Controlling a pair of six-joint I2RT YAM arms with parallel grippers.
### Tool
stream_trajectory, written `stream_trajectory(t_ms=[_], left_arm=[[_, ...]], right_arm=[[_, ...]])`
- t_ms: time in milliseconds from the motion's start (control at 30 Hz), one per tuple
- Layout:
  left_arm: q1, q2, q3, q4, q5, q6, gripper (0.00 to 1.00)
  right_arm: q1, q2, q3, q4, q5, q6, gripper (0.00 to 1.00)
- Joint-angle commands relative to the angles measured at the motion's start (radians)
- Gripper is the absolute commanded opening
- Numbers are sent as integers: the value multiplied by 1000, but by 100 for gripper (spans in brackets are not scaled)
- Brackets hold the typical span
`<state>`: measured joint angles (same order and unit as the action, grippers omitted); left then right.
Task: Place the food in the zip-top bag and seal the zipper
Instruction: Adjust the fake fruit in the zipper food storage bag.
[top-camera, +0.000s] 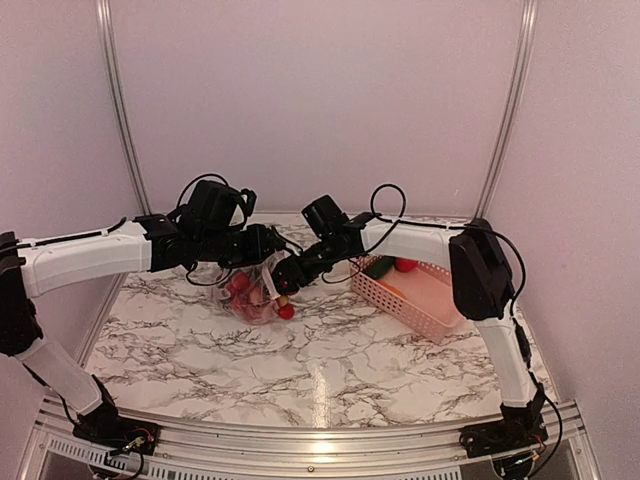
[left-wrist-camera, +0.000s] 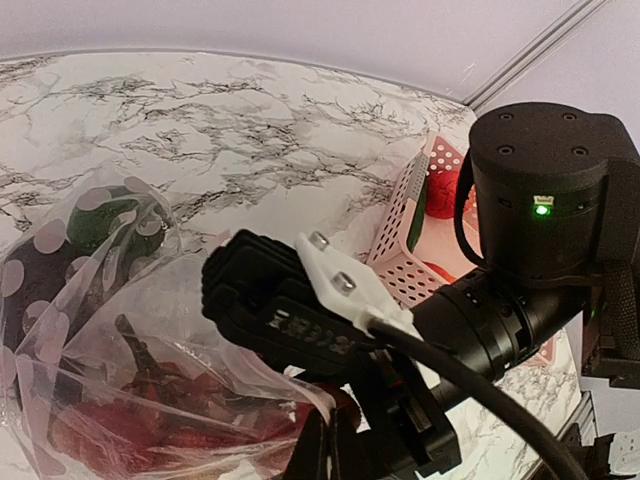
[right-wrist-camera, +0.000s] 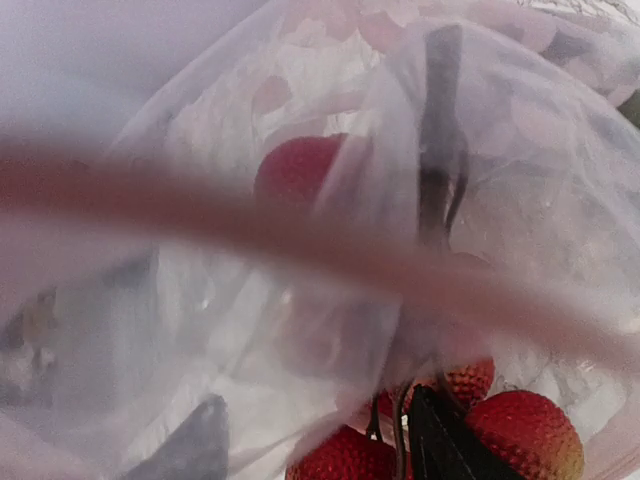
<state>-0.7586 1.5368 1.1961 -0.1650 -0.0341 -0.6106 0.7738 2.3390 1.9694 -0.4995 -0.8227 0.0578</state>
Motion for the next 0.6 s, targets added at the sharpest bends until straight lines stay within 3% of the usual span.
stream_trajectory(t_ms=[0,233,367,567], left_arm=[[8,-49,-15,-48,-100,17,0],[25,-57,-20,-69,-118,37,0],[28,-69,-24,-72,-125,43,0],[37,-86,-26,-83,-138,52,0]], right_arm=[[-42,-160,-96,-52,-8,-94,60],[-94,-290,-234,4,54,-124,62],[-103,-250,-275,26,105,-134,60],[-41,-188,-355,63,16,-206,64]])
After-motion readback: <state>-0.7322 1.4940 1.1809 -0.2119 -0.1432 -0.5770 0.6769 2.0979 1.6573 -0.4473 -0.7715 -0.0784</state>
